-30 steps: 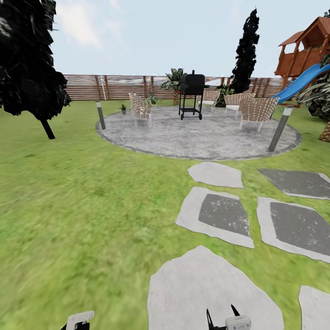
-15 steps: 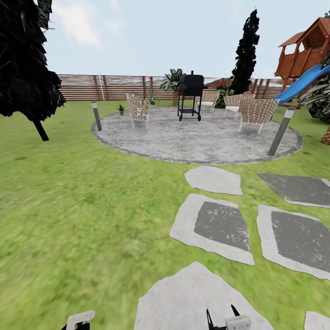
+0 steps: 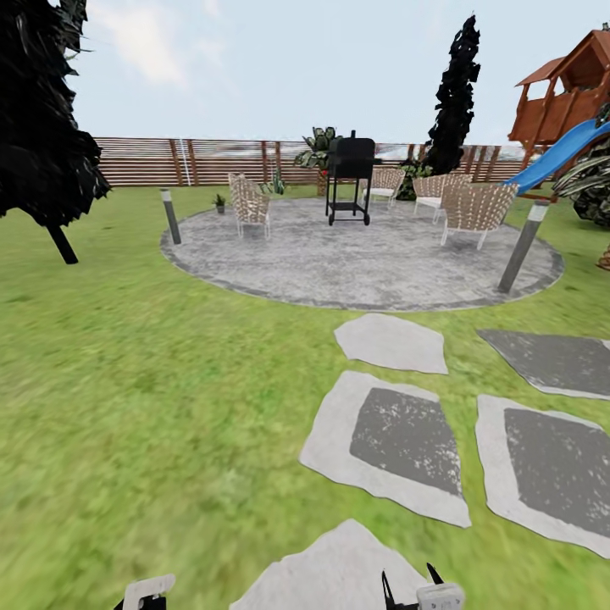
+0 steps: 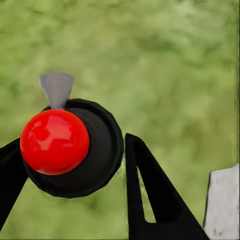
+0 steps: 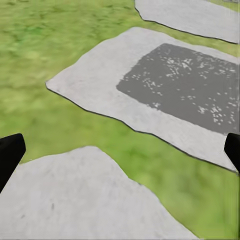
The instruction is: Pick up the pesticide atomizer in the garden and spray insectifuge to fully cover both potted plants in the garden.
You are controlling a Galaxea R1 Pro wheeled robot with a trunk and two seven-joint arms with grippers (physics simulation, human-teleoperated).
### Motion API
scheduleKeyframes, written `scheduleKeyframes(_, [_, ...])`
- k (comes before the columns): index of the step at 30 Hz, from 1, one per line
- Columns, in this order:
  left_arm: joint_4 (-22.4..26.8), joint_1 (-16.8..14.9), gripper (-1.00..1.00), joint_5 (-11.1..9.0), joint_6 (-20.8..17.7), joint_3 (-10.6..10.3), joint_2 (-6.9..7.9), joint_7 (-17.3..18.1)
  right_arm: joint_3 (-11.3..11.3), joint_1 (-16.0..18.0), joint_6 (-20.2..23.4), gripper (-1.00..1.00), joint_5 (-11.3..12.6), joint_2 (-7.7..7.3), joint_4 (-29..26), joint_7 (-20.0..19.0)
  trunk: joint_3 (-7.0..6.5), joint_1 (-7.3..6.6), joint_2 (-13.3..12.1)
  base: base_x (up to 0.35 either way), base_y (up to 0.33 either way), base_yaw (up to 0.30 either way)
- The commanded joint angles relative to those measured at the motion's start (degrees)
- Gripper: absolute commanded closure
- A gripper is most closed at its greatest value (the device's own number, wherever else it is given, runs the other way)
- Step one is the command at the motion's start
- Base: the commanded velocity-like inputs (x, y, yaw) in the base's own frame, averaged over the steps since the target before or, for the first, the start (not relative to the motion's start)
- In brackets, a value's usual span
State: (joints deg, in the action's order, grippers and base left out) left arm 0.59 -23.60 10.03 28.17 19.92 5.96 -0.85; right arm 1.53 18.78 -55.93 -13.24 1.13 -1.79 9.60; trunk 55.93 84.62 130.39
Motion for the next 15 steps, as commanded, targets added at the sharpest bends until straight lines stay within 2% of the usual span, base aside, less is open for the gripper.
scheduleKeyframes(1, [-0.07,-0.04,1.0,0.61,0.22,0.47,0.03,-0.12,0.14,0.03,-0.05,-1.0,-0.47,0.01,0.04,0.6,0.05,0.02,0.02,0.322,-0.168,0.0])
scheduleKeyframes(15, [-0.07,-0.04,1.0,0.61,0.22,0.47,0.1,-0.12,0.14,0.03,-0.05,-1.0,-0.47,0.01,0.04,0.6,0.05,0.02,0.02,0.322,-0.168,0.0])
